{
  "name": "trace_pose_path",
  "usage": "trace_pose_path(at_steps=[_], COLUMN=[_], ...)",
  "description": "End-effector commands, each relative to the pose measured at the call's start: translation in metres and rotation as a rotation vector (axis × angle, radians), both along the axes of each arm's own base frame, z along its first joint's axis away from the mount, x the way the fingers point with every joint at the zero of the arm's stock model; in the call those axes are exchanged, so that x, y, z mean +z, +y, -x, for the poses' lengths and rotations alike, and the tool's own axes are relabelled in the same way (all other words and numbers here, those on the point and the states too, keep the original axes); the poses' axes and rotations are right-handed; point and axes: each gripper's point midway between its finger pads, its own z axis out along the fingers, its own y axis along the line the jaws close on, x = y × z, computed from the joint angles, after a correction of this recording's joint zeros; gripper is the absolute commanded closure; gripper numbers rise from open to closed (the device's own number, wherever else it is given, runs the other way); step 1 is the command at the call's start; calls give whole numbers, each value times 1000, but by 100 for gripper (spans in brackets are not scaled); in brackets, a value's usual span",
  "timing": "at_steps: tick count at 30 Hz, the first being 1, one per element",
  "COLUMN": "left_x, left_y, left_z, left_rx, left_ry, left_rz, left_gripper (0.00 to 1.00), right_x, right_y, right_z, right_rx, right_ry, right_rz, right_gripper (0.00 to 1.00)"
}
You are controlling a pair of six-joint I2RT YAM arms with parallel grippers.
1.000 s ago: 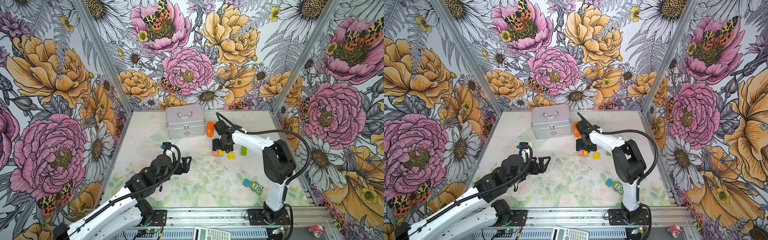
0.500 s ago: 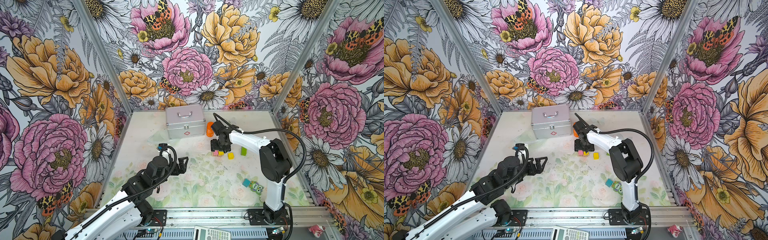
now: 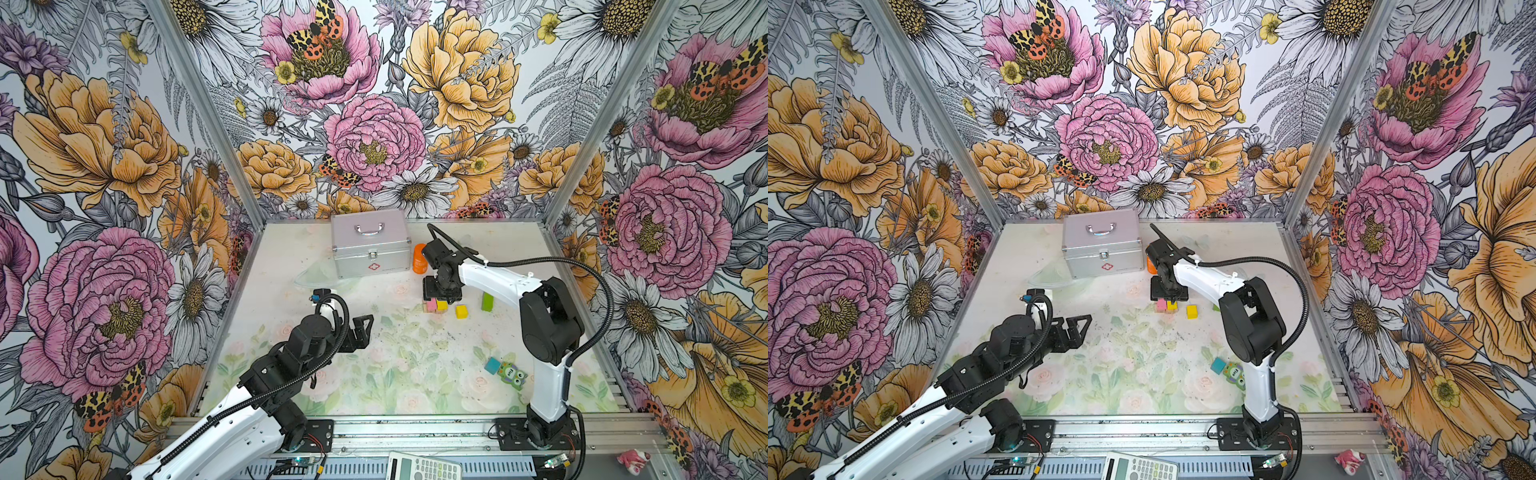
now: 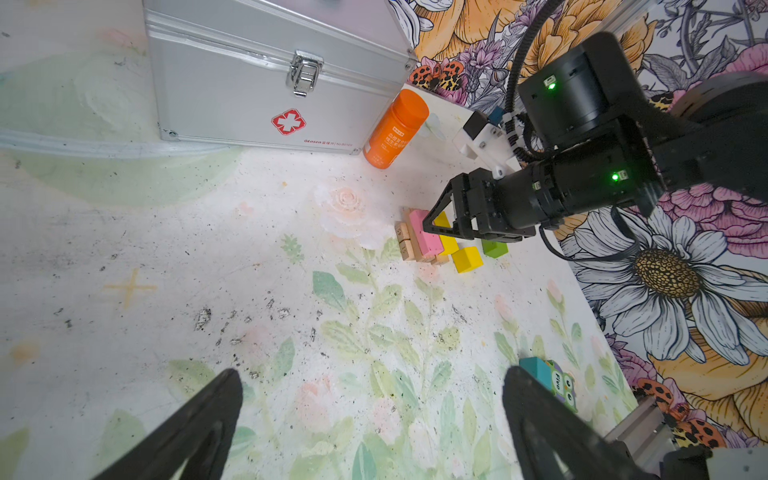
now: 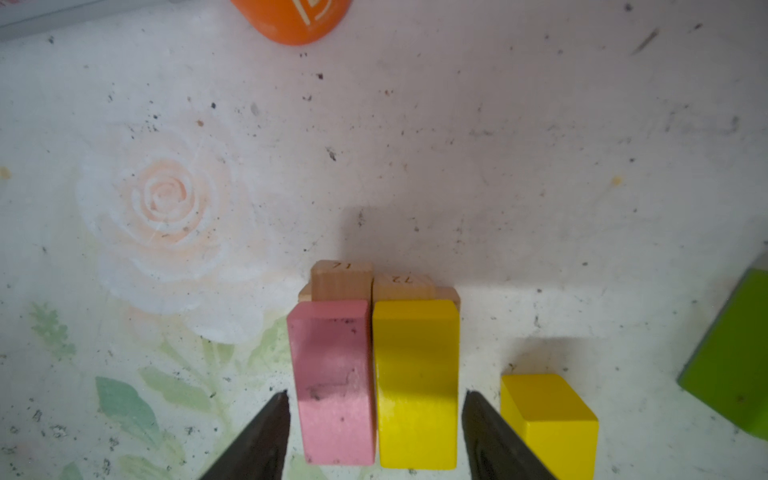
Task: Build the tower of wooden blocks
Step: 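Raise the open right gripper up off the stack, then move the right gripper over the teal cube and lower it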
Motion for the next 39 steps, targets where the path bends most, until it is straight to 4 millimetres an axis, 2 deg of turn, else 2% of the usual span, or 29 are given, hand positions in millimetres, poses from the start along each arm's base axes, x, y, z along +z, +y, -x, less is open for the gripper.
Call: trace_pose_path(at_steps=[1, 4, 7, 9, 12, 14, 19, 22, 29, 35, 39], left_x=[-3, -1, 3, 5, 8, 10, 17, 21, 15, 9, 3], left_y=[2, 2, -1, -1, -6, -10, -27, -41, -65, -70, -73], left_z=[2, 1, -1, -3, -3, -4, -4, -3, -5, -9, -13], left_rx=[-11, -8, -10, -6, -16, -25, -62, -94, -154, -167, -182], left_ry=[2, -2, -3, -1, 0, -2, -14, -26, -23, -37, -27], left_rz=[-12, -12, -10, -10, 4, 16, 26, 17, -7, -27, -43], left_gripper=[1, 1, 1, 1, 1, 1, 1, 1, 1, 1, 1], right_x=[22, 53, 84, 96, 103, 99, 73, 56, 38, 22, 8], right_y=[4, -2, -16, -28, -49, -66, -119, -138, -140, -137, -138], right_z=[-4, -3, 3, 10, 25, 37, 80, 107, 152, 181, 194], right_rx=[8, 2, -15, -37, -74, -107, -230, -285, -341, -365, -395], right_ry=[-52, -121, -188, -216, -233, -227, -161, -117, -57, -1, 45], right_rz=[-10, -20, -14, -2, 9, 27, 61, 45, -2, -7, 3], right_gripper=[29, 27, 26, 26, 25, 25, 25, 26, 32, 40, 42])
